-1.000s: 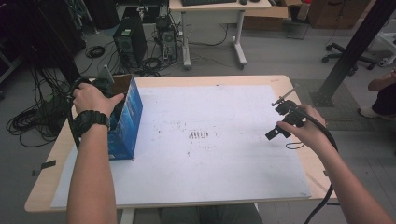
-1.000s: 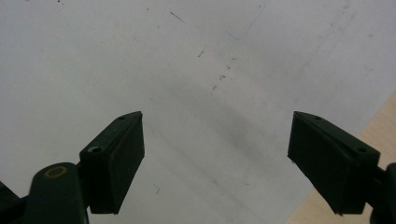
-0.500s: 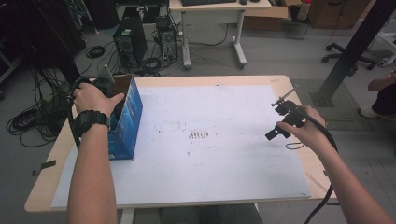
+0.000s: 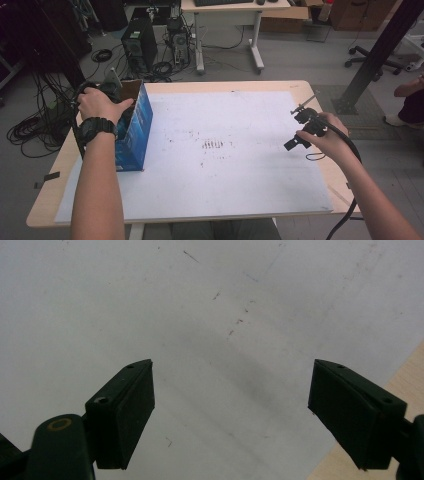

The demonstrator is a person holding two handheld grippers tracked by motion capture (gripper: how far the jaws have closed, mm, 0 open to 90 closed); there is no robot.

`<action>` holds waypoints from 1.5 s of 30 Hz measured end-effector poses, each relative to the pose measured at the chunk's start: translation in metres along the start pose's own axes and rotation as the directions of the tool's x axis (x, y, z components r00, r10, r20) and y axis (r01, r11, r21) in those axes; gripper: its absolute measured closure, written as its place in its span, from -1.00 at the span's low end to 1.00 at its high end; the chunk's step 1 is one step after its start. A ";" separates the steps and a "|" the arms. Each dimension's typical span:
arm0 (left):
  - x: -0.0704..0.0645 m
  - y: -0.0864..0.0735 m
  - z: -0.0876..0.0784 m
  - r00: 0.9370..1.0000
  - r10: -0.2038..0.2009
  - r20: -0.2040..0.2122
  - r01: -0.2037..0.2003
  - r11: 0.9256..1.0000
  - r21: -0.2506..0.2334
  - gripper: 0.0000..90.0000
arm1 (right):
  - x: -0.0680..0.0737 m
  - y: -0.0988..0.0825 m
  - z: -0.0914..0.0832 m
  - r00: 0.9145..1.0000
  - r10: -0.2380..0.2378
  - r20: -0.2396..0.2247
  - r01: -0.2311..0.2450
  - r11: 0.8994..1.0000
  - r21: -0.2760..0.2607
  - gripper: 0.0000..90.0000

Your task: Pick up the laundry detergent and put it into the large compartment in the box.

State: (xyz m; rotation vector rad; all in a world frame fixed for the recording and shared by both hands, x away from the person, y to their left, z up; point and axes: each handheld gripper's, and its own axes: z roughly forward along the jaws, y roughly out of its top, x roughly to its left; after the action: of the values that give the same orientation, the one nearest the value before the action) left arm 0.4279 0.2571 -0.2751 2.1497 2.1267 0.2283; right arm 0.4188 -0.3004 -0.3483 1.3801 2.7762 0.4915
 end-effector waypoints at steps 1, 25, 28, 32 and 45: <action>0.000 0.000 -0.001 1.000 -0.001 -0.003 0.001 1.000 -0.003 -0.35 | 0.000 0.000 0.000 1.000 0.001 0.000 -0.001 1.000 0.000 -0.58; -0.005 0.001 -0.025 1.000 0.008 -0.008 -0.008 1.000 -0.013 -0.53 | 0.000 -0.001 -0.002 1.000 0.000 0.000 0.000 1.000 -0.004 -0.58; -0.007 0.002 -0.028 1.000 0.009 -0.010 -0.009 1.000 -0.018 -0.53 | 0.000 -0.002 -0.002 1.000 -0.001 0.000 0.001 1.000 -0.005 -0.58; -0.008 0.002 -0.031 1.000 0.010 -0.013 -0.011 1.000 -0.018 -0.53 | 0.000 -0.002 -0.003 1.000 -0.003 -0.001 0.003 1.000 -0.005 -0.58; -0.012 0.002 -0.046 1.000 0.019 -0.019 -0.020 0.999 -0.035 -0.54 | 0.000 -0.003 -0.003 1.000 -0.001 -0.002 0.001 1.000 -0.009 -0.58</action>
State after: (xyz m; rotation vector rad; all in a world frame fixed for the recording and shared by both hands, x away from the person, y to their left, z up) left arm 0.4211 0.2442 -0.2301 2.1583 2.0966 0.2860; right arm 0.4161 -0.3025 -0.3459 1.3771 2.7722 0.5048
